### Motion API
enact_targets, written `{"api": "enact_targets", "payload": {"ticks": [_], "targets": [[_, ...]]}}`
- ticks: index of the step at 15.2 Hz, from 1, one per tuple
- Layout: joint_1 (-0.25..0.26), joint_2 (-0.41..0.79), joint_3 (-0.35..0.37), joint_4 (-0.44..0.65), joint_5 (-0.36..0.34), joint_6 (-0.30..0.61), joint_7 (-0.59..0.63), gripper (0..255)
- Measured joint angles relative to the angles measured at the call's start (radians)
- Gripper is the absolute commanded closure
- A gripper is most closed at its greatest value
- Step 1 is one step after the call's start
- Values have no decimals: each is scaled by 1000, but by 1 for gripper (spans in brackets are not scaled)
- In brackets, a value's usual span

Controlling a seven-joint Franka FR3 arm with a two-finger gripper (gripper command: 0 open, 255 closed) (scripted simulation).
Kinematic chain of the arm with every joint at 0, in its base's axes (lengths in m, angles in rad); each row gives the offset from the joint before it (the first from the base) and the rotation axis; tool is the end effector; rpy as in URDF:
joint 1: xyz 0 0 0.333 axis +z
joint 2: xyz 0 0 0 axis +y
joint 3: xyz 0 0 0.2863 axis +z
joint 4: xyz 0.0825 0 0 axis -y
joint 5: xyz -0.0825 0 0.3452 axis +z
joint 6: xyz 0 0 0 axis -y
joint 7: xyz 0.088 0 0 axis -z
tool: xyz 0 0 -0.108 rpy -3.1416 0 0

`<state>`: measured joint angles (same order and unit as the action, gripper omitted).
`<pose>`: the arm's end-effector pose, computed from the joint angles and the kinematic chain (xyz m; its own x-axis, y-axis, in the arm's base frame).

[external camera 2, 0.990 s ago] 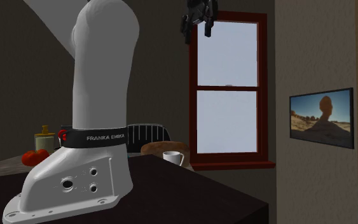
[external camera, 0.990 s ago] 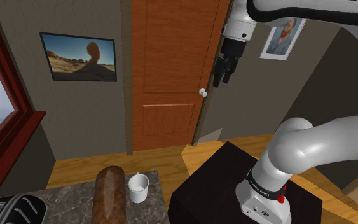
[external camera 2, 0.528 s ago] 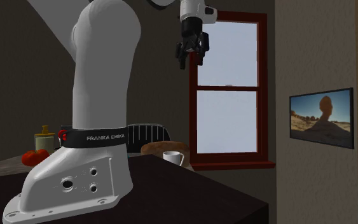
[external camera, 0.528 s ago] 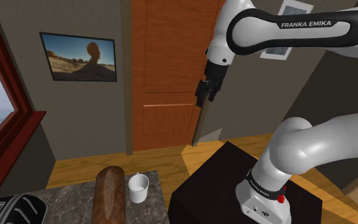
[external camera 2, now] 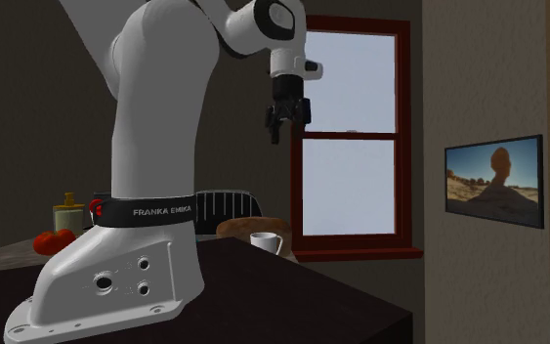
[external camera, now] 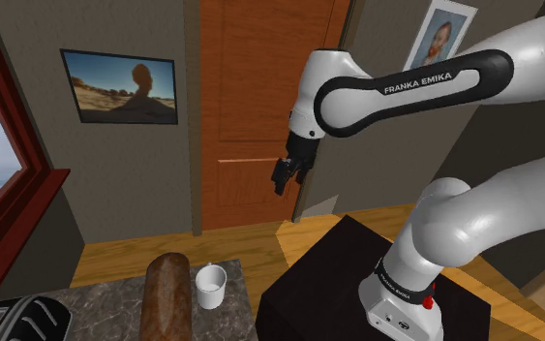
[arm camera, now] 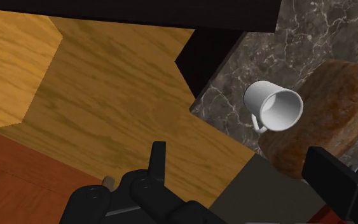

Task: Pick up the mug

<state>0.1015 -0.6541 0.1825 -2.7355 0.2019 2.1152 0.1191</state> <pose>0.3113 0.0965 0.4054 0.9994 0.0264 0.0200 0.0277 -0.9973 -0.0678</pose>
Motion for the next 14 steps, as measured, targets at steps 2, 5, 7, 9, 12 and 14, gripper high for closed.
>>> {"api": "enact_targets", "payload": {"ticks": [2,5,7,9,12,14], "targets": [[13,60,33,-13,20,78,28,0],[29,160,80,-30,46,204,68,0],[35,246,115,-28,55,292,100,0],[35,341,148,-20,53,384,132,0],[30,471,194,2,27,500,197,0],[20,568,221,28,-22,574,259,0]]}}
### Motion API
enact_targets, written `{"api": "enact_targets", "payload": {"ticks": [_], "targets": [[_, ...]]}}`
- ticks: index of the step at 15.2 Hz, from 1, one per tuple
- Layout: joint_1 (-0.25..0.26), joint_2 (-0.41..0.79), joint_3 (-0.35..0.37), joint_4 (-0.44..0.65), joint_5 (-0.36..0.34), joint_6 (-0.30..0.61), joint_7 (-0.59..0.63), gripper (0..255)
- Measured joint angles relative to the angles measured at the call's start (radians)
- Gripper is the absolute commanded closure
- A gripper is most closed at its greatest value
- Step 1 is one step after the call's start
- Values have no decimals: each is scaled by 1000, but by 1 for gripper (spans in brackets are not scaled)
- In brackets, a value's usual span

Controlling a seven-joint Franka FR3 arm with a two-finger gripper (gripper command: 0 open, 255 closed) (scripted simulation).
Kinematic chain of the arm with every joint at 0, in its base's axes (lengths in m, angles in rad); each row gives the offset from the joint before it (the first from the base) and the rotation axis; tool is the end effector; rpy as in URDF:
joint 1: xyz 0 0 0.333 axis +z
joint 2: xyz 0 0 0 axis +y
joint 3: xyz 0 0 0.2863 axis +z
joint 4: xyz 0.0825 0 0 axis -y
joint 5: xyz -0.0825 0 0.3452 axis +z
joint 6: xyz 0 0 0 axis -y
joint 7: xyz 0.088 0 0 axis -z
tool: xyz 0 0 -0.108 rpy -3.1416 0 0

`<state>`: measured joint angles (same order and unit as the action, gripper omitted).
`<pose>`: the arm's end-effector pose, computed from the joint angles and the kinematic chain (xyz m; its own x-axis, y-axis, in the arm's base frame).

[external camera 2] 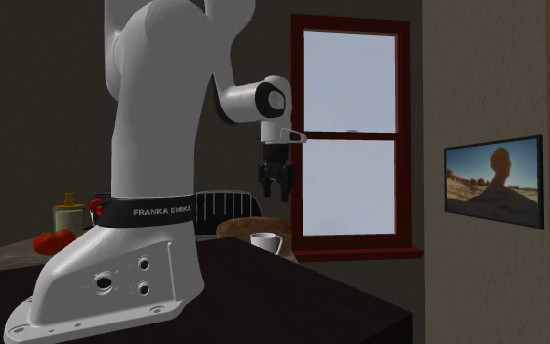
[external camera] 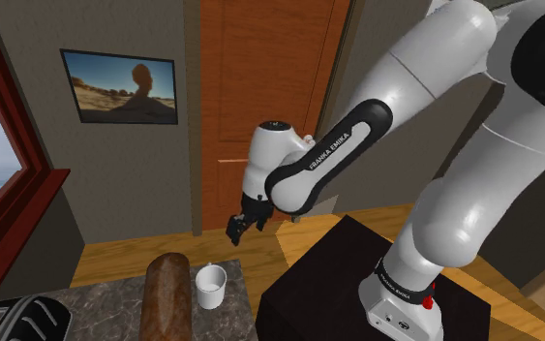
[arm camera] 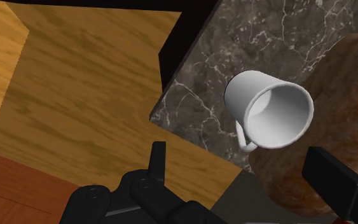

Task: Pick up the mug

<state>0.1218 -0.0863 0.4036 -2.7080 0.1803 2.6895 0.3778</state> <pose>0.3459 0.1905 0.2622 0.9993 -0.0137 0.0348 -0.0112 -0.9973 -0.0726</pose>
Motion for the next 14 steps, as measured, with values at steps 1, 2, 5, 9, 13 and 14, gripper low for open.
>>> {"api": "enact_targets", "payload": {"ticks": [1,2,5,9,13,14], "targets": [[1,46,12,4,-31,42,40,0],[-2,104,15,21,-79,83,86,0],[35,245,-19,70,-235,170,235,0],[153,417,-131,163,-392,249,393,0],[210,493,-191,195,-435,296,434,0],[220,507,-202,199,-441,307,439,0]]}}
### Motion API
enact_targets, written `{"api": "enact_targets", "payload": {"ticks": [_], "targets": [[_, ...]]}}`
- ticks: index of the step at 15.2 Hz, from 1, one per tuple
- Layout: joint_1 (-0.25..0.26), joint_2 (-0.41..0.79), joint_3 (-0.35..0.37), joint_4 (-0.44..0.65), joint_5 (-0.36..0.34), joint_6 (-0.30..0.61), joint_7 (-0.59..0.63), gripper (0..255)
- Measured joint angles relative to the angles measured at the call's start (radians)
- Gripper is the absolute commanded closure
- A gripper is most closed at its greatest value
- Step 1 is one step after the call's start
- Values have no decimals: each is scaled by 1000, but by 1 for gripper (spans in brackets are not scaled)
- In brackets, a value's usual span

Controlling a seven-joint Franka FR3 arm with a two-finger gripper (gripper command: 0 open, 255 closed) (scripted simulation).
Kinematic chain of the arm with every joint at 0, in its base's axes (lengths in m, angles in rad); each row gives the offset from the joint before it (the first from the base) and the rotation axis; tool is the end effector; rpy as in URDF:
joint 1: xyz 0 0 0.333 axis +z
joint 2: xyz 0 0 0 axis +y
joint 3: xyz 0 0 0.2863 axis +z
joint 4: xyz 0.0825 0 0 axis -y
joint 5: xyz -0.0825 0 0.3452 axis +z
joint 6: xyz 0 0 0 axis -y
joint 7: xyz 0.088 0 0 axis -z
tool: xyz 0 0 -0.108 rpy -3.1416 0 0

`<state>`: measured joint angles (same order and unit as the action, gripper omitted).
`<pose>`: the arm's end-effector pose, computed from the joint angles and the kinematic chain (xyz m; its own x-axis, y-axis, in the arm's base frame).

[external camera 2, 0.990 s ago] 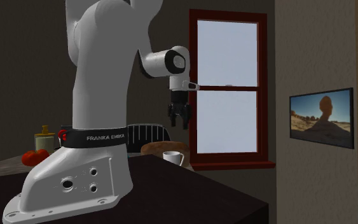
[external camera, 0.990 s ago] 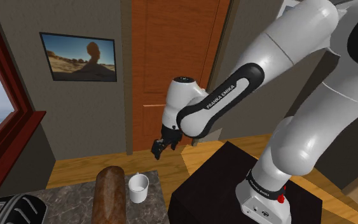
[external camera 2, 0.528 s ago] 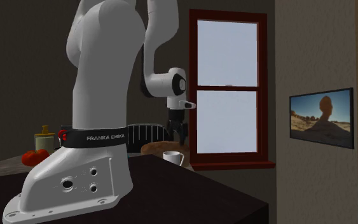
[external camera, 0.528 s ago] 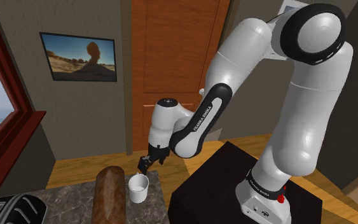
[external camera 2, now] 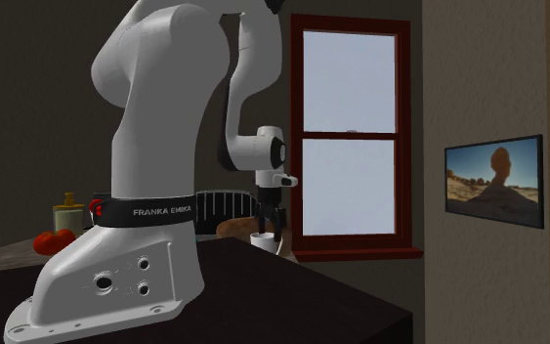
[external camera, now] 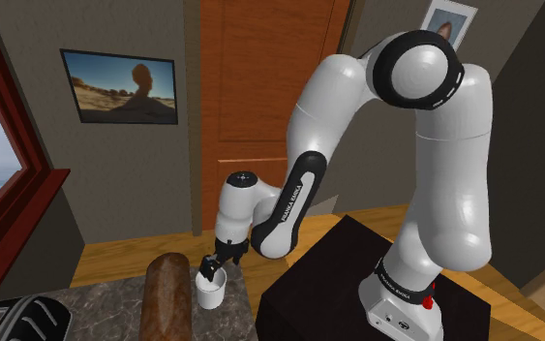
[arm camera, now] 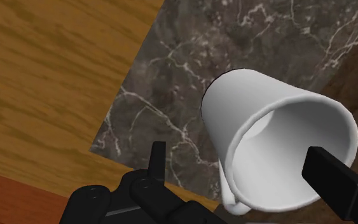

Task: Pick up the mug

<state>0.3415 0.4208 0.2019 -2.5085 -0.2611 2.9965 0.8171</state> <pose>0.3632 0.2503 0.1437 0.9983 -0.0389 0.0435 -0.0353 -0.9962 -0.0800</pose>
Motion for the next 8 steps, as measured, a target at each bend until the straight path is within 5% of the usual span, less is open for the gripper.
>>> {"api": "enact_targets", "payload": {"ticks": [3,4,8], "targets": [[27,47,-34,15,-18,35,12,0],[30,52,-37,17,-19,38,13,255],[35,56,-41,18,-21,41,16,255]]}}
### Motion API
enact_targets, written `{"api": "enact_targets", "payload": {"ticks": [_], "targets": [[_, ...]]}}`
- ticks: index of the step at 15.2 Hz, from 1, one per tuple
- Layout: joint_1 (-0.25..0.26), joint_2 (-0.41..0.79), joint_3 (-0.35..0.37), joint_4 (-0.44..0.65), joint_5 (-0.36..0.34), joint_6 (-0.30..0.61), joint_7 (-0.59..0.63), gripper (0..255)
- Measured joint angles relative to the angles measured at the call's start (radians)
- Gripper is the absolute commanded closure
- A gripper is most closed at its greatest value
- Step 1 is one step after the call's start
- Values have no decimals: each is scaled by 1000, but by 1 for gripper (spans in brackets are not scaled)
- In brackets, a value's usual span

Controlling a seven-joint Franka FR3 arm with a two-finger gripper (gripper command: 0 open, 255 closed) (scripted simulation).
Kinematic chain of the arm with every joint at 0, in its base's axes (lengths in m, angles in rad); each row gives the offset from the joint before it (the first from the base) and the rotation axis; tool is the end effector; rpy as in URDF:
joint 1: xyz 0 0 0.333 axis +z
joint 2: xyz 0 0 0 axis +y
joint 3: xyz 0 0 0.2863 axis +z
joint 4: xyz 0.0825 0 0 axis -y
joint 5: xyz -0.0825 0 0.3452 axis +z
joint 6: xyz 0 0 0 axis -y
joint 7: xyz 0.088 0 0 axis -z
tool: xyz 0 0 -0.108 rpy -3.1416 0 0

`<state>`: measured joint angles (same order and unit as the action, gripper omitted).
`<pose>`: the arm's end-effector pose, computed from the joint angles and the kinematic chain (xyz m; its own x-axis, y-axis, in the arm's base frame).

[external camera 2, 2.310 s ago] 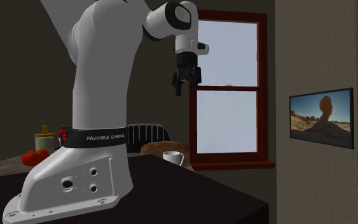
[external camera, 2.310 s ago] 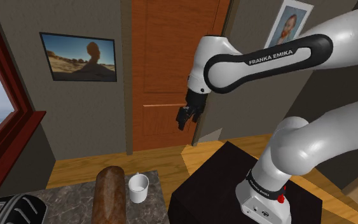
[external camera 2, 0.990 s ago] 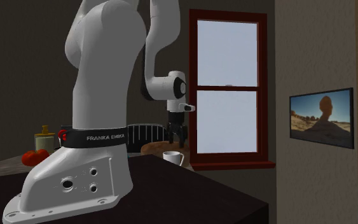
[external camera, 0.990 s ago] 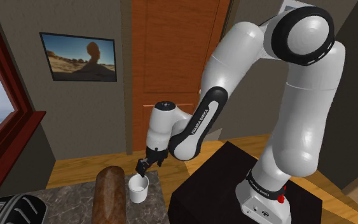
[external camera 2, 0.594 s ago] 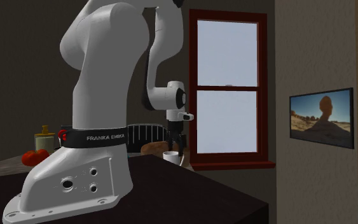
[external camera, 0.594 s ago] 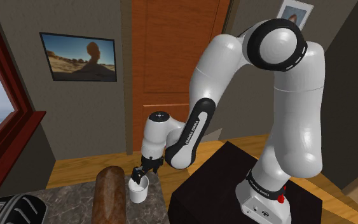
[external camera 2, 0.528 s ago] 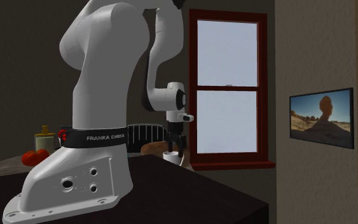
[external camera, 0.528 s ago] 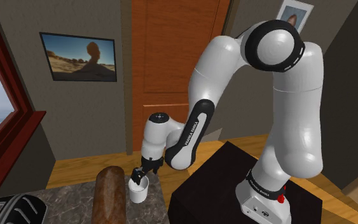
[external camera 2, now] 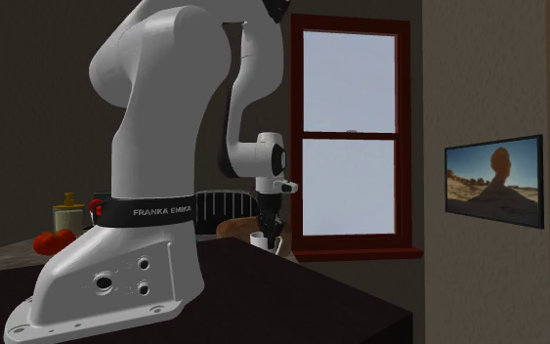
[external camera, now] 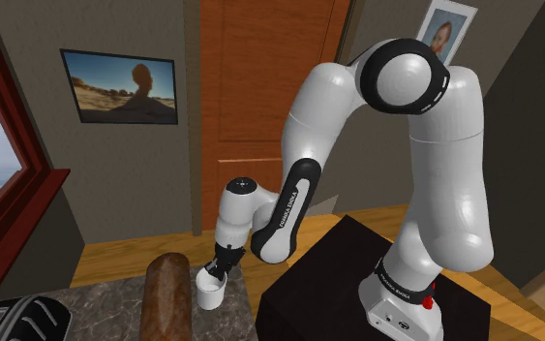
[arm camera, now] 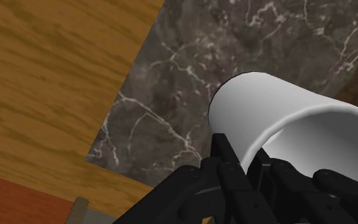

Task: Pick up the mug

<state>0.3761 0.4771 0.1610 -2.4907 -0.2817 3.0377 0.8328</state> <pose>0.3631 0.2497 0.1260 0.9983 -0.0389 0.0436 -0.0354 -0.9962 -0.0797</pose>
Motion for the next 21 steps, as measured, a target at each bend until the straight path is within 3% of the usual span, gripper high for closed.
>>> {"api": "enact_targets", "payload": {"ticks": [8,21], "targets": [[-13,-19,14,-4,6,-16,-5,255],[-148,-222,175,-57,129,-170,-99,255]]}}
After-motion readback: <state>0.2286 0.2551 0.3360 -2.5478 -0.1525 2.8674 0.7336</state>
